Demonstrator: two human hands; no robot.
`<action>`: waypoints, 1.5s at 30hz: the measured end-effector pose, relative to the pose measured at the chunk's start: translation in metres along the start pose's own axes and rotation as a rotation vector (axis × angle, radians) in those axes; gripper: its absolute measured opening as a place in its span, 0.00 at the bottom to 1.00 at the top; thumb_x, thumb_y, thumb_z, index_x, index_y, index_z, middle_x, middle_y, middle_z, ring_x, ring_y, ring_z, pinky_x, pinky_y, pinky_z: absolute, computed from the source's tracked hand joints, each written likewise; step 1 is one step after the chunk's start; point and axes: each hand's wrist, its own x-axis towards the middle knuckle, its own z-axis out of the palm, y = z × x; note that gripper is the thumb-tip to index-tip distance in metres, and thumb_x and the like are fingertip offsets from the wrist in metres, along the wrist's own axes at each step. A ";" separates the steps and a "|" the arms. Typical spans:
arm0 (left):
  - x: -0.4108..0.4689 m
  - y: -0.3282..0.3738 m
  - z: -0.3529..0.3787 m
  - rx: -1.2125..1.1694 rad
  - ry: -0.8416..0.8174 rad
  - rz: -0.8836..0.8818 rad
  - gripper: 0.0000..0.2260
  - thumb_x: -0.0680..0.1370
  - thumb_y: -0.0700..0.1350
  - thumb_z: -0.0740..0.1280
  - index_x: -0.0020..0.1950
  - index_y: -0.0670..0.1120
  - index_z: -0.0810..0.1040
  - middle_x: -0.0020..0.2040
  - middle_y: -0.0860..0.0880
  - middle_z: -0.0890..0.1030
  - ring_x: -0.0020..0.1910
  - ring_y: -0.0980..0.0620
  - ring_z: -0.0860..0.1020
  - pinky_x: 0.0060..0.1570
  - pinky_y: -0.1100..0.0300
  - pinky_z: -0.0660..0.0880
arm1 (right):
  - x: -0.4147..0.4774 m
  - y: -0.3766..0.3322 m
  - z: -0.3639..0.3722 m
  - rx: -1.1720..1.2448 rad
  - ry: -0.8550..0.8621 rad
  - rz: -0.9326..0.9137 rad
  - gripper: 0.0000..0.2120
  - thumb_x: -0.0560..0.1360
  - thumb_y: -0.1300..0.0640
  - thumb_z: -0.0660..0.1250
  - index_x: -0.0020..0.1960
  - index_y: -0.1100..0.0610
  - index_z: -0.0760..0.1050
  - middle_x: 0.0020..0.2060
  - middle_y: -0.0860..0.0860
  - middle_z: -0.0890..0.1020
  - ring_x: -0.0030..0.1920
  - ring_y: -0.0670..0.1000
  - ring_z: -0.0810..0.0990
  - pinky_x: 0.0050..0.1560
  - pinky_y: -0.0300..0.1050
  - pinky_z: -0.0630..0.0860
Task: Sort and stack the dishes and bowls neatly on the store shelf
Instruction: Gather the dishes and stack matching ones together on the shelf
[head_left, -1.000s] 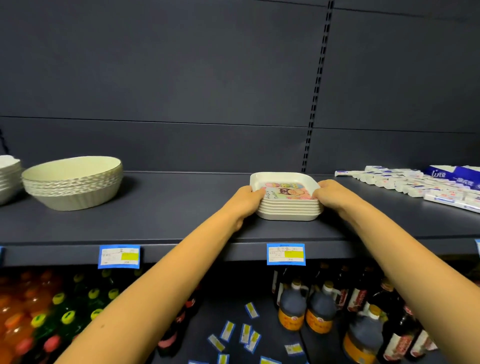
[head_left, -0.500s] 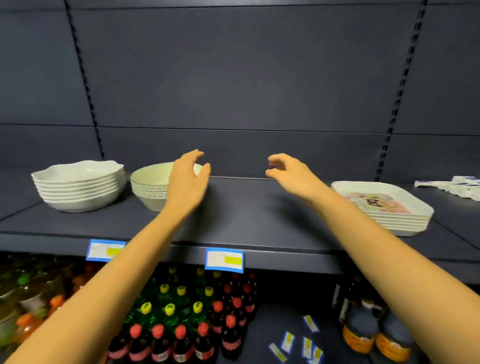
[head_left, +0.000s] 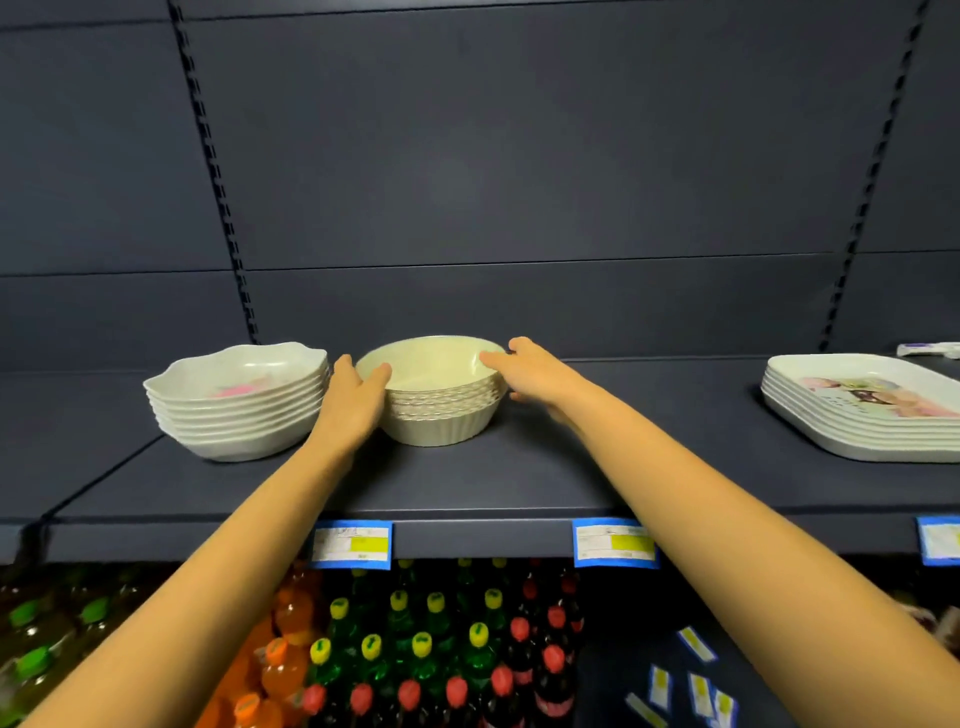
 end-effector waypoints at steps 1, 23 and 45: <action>0.002 -0.003 -0.001 -0.038 -0.024 -0.034 0.26 0.80 0.49 0.56 0.75 0.39 0.57 0.74 0.43 0.64 0.72 0.43 0.65 0.71 0.49 0.63 | 0.002 -0.001 0.003 0.015 0.001 0.024 0.30 0.79 0.50 0.58 0.76 0.60 0.54 0.74 0.55 0.63 0.70 0.55 0.67 0.68 0.53 0.70; -0.001 0.012 -0.033 0.007 0.016 0.098 0.21 0.79 0.47 0.60 0.72 0.44 0.65 0.71 0.47 0.69 0.69 0.49 0.67 0.64 0.59 0.62 | -0.006 -0.037 0.010 -0.203 0.191 -0.268 0.28 0.79 0.57 0.58 0.76 0.60 0.55 0.76 0.54 0.59 0.75 0.55 0.59 0.72 0.48 0.59; 0.054 -0.076 -0.170 -0.586 -0.004 -0.283 0.13 0.65 0.38 0.57 0.47 0.41 0.73 0.44 0.42 0.76 0.41 0.44 0.75 0.45 0.54 0.71 | 0.020 -0.099 0.186 0.411 -0.147 0.162 0.12 0.77 0.62 0.52 0.36 0.55 0.67 0.30 0.50 0.72 0.31 0.48 0.71 0.34 0.40 0.67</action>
